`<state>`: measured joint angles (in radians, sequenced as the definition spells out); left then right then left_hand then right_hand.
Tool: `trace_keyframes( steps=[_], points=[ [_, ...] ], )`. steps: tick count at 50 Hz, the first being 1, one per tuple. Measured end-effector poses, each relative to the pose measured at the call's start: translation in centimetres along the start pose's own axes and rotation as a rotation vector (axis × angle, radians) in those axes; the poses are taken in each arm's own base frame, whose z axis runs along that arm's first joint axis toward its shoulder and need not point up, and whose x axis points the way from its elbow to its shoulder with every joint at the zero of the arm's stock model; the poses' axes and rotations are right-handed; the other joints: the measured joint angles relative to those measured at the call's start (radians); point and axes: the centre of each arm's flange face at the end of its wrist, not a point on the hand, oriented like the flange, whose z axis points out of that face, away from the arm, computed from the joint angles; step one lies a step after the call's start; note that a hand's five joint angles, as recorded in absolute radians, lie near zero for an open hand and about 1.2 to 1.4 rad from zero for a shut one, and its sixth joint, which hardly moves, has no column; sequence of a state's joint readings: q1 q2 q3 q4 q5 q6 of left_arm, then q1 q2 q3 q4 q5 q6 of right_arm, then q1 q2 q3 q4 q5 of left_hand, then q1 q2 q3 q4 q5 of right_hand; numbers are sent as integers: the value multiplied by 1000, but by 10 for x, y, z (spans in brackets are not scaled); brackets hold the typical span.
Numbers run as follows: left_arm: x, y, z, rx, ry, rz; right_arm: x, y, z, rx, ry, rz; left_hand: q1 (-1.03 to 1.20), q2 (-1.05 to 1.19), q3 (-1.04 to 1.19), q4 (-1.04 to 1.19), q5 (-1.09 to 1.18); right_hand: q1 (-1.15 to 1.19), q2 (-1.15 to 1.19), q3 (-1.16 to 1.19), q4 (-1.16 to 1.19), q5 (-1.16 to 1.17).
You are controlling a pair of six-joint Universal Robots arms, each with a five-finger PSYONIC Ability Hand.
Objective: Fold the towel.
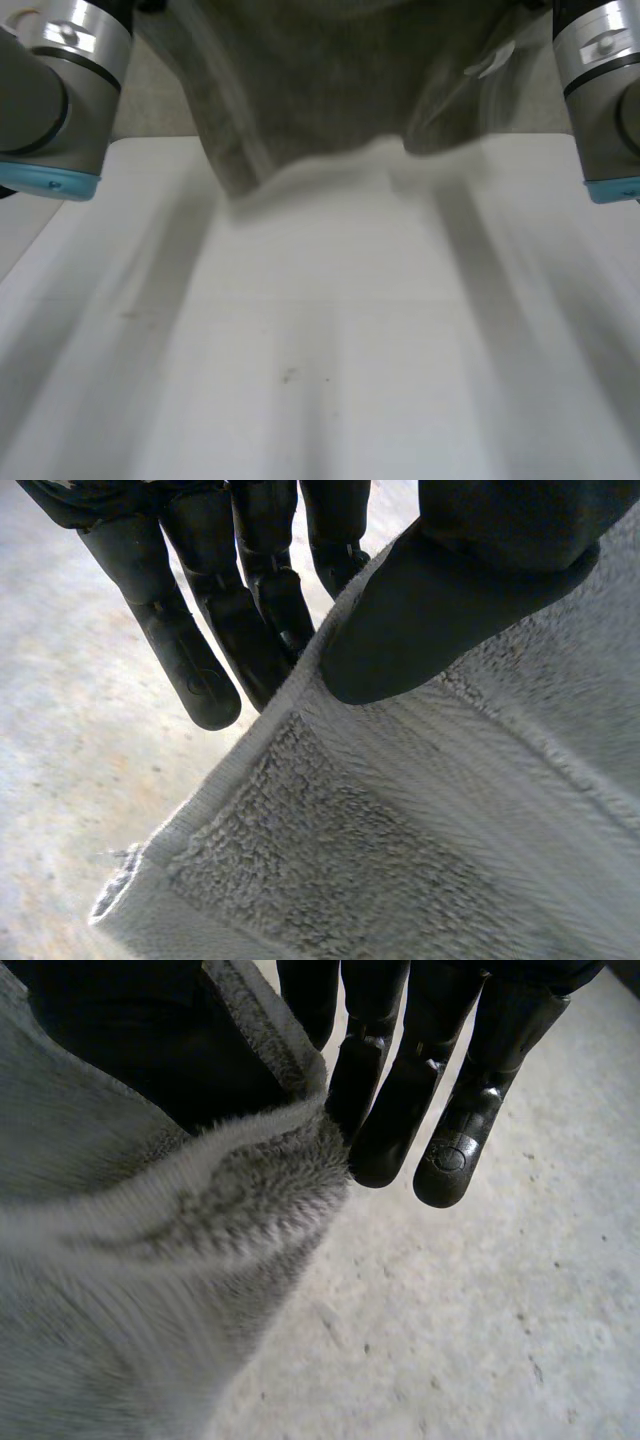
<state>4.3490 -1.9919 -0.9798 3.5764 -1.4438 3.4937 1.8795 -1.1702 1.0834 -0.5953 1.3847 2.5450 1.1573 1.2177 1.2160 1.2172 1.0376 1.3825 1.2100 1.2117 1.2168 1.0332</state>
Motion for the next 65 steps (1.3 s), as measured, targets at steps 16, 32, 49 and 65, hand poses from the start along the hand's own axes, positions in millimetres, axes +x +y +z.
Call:
trace_keyframes(
  steps=[16,32,49,65],
  points=[
    [38,90,-148,-505,191,-128,-55,61,-123,-638,-685,129,0,0,0,0,0,1,3,0,0,1],
    [53,119,-209,-698,262,-173,-99,117,-191,-896,-744,319,0,0,0,0,0,-174,-146,-147,-152,-133],
    [20,115,-183,-637,155,-142,-72,130,-207,-1070,-389,552,0,0,0,0,0,-943,-813,-819,-827,-816],
    [17,118,-184,-650,145,-144,-76,141,-215,-1050,-320,537,0,0,0,0,0,-867,-762,-762,-770,-764]
  ],
)
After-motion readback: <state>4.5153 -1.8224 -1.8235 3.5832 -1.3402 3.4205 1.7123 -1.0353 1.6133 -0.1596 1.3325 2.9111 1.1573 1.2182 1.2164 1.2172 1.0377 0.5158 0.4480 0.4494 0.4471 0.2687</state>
